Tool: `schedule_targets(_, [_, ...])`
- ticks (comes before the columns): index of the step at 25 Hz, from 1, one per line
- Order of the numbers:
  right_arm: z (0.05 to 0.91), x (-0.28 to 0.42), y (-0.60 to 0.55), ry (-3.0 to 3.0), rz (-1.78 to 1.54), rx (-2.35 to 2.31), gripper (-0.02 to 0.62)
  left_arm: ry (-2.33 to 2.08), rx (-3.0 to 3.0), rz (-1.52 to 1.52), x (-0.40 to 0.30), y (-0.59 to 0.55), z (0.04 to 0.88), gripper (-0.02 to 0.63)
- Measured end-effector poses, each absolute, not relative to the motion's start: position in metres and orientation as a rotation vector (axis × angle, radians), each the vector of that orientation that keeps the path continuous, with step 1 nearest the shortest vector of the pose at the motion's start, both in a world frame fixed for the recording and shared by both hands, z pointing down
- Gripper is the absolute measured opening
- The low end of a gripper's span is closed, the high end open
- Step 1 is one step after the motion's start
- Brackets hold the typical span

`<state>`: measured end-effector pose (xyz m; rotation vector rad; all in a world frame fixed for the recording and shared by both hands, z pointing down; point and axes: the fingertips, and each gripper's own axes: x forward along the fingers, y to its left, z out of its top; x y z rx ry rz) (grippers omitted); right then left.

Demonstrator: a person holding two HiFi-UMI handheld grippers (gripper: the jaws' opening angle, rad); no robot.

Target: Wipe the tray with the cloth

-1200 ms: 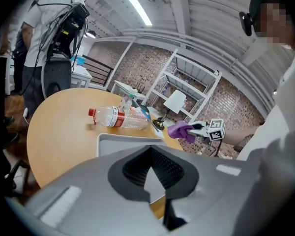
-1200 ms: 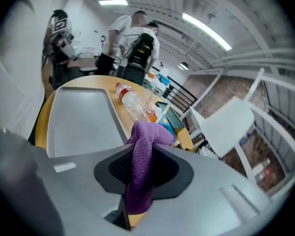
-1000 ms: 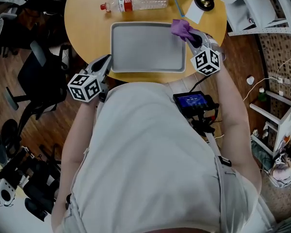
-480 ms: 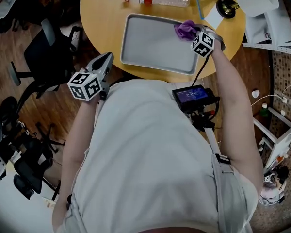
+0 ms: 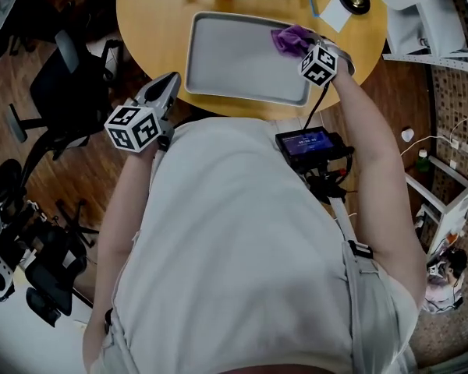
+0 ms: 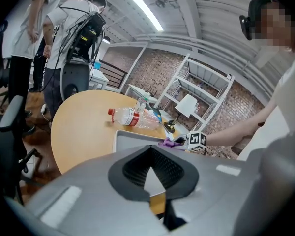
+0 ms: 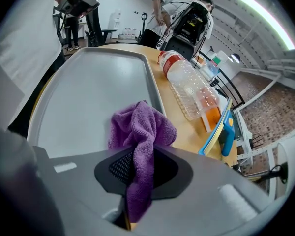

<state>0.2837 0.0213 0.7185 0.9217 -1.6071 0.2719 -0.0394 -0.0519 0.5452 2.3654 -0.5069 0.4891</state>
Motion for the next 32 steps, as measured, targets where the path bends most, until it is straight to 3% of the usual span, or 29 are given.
schedule_targets(32, [0.718,0.176,0.165,-1.733,0.454,0.960,0.061,-0.280,2.421,0.514,-0.022,-0.046,0.544,0.000])
